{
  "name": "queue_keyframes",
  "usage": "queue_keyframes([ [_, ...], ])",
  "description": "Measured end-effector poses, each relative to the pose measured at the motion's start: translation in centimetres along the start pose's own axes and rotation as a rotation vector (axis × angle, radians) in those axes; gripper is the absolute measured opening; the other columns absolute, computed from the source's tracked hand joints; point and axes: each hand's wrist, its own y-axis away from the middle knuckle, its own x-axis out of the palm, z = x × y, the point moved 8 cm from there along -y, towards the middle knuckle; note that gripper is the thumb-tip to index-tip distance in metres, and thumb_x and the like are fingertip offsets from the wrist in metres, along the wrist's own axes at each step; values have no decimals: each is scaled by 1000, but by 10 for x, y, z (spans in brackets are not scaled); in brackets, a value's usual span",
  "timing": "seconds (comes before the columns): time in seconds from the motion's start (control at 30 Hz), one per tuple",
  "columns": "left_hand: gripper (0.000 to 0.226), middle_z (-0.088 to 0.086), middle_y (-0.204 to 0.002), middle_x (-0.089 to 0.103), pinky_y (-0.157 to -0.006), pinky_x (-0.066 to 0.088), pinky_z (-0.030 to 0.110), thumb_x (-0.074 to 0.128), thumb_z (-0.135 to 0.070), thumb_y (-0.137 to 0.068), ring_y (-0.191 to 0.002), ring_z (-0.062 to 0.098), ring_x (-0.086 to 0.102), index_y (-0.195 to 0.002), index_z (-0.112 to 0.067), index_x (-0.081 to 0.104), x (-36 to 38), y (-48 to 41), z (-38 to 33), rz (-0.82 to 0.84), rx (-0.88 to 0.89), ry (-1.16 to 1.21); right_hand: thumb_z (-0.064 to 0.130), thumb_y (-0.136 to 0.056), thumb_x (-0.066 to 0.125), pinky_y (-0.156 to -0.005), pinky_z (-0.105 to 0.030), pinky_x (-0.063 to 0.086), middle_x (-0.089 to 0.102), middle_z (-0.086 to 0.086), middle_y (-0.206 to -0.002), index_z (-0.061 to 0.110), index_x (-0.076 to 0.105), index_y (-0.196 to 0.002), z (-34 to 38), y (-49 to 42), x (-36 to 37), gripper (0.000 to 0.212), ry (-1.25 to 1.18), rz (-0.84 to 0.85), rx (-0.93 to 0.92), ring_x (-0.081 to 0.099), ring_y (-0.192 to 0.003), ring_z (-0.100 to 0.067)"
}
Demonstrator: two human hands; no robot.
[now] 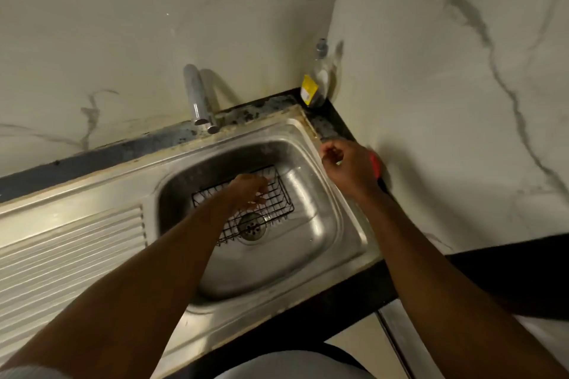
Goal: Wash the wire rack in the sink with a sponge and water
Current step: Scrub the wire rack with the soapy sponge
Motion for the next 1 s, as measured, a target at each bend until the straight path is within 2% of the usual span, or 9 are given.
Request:
queue_keyframes([
  [0.1,24,11,-109,69,-75,49,33,61,-30,-105,-88,25,67,-111,-9,67,31,-4,-16,31,31,-57,21,-80,64,-83,-29,58,78,6,-91,22,79,-94,-37,-3,-32,20,51,-62,182,72,-84,-14],
  [0.23,34,8,-111,68,-75,49,32,59,-36,-106,-92,24,66,-120,-6,64,66,-4,-29,92,59,-115,20,-84,73,-98,-36,56,79,-5,-107,18,81,-107,-72,-3,-40,25,154,138,304,73,-103,-25],
  [0.37,40,11,-122,69,-78,52,34,58,-37,-107,-97,26,69,-127,-4,62,83,-7,-25,134,71,-164,55,-71,81,-96,-39,58,76,-2,-117,24,74,-122,-80,-5,-15,60,209,341,328,72,-108,-23],
  [0.43,37,11,-122,69,-81,53,37,58,-38,-106,-100,27,69,-123,-6,64,85,-9,-18,132,63,-175,61,-67,79,-94,-40,58,72,-3,-122,31,67,-129,-81,-7,-3,70,273,361,324,68,-111,-27],
  [0.57,29,10,-116,70,-78,53,35,60,-35,-106,-95,26,69,-114,-8,65,80,-11,-6,105,28,-160,32,-80,83,-96,-41,54,67,-6,-129,30,63,-134,-74,-6,4,58,366,316,223,62,-121,-31],
  [0.7,32,10,-113,70,-68,51,30,59,-34,-107,-87,23,69,-115,-4,66,69,-13,3,77,23,-159,24,-80,84,-88,-36,53,70,-5,-118,24,69,-116,-80,-5,3,39,372,269,222,65,-112,-30],
  [0.8,36,12,-118,70,-74,54,33,58,-36,-106,-95,27,70,-118,-2,66,64,-18,6,77,27,-164,19,-85,76,-80,-30,49,73,-5,-112,22,72,-113,-78,-11,-9,29,366,199,210,67,-107,-29],
  [0.9,36,13,-119,71,-82,53,38,60,-37,-106,-97,28,70,-117,-3,67,63,-23,7,77,13,-161,13,-87,68,-80,-32,53,74,-6,-107,20,75,-106,-77,-15,-17,21,353,142,206,69,-101,-29],
  [1.0,34,14,-119,71,-77,52,33,60,-37,-106,-95,26,69,-116,-5,67,66,-27,4,91,12,-156,18,-83,73,-86,-35,59,75,-3,-108,20,75,-110,-82,-20,-16,27,280,154,254,70,-103,-27],
])
